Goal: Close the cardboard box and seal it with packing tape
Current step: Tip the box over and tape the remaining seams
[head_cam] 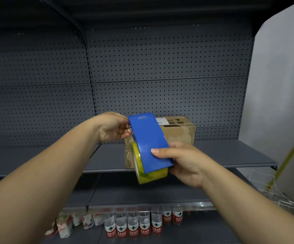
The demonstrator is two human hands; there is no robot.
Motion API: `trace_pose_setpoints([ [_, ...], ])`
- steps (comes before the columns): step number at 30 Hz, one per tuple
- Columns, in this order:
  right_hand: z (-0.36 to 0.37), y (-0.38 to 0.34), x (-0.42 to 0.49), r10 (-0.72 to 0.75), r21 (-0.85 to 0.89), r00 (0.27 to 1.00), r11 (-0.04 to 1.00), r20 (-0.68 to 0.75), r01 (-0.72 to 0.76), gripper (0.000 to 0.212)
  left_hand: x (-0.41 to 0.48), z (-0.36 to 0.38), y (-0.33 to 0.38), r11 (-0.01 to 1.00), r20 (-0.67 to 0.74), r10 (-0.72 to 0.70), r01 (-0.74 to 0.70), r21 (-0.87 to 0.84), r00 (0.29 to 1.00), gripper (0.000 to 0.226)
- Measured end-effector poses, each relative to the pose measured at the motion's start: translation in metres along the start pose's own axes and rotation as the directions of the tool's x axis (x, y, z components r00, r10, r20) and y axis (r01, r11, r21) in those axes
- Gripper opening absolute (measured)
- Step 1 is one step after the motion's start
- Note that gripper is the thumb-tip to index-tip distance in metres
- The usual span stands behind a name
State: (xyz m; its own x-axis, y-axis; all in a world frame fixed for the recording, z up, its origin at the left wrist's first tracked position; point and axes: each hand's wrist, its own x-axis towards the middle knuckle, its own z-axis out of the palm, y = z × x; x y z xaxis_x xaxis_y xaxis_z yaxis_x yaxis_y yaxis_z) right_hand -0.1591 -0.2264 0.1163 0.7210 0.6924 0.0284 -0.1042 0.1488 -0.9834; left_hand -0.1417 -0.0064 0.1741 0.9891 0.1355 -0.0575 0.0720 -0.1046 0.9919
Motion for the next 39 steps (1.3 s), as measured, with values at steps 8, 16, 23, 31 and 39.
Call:
trace_pose_setpoints([
  [8, 0.013, 0.01, 0.041, 0.058, 0.092, 0.992, 0.993, 0.114, -0.068, 0.045, 0.029, -0.026, 0.005, 0.999, 0.074, -0.029, 0.027, 0.032, 0.997, 0.013],
  [16, 0.02, 0.019, 0.082, 0.101, 0.171, 0.988, 0.978, 0.116, -0.12, 0.06, 0.058, -0.053, 0.003, 0.997, 0.115, -0.049, 0.041, 0.073, 0.992, 0.016],
  [23, 0.024, 0.026, 0.106, 0.055, 0.177, 0.997, 0.982, 0.054, -0.064, 0.024, 0.079, -0.069, 0.004, 0.995, 0.132, -0.006, -0.007, 0.101, 0.991, 0.015],
  [31, 0.029, 0.03, 0.113, 0.018, -0.103, 0.999, 0.994, -0.043, -0.023, 0.037, 0.097, -0.067, -0.006, 0.97, 0.083, 0.081, -0.098, 0.222, 0.993, 0.031],
  [39, 0.015, 0.02, 0.106, 0.001, -0.195, 0.992, 0.981, -0.128, -0.027, 0.042, 0.106, -0.045, -0.016, 0.968, -0.021, 0.171, -0.164, 0.189, 0.985, 0.033],
])
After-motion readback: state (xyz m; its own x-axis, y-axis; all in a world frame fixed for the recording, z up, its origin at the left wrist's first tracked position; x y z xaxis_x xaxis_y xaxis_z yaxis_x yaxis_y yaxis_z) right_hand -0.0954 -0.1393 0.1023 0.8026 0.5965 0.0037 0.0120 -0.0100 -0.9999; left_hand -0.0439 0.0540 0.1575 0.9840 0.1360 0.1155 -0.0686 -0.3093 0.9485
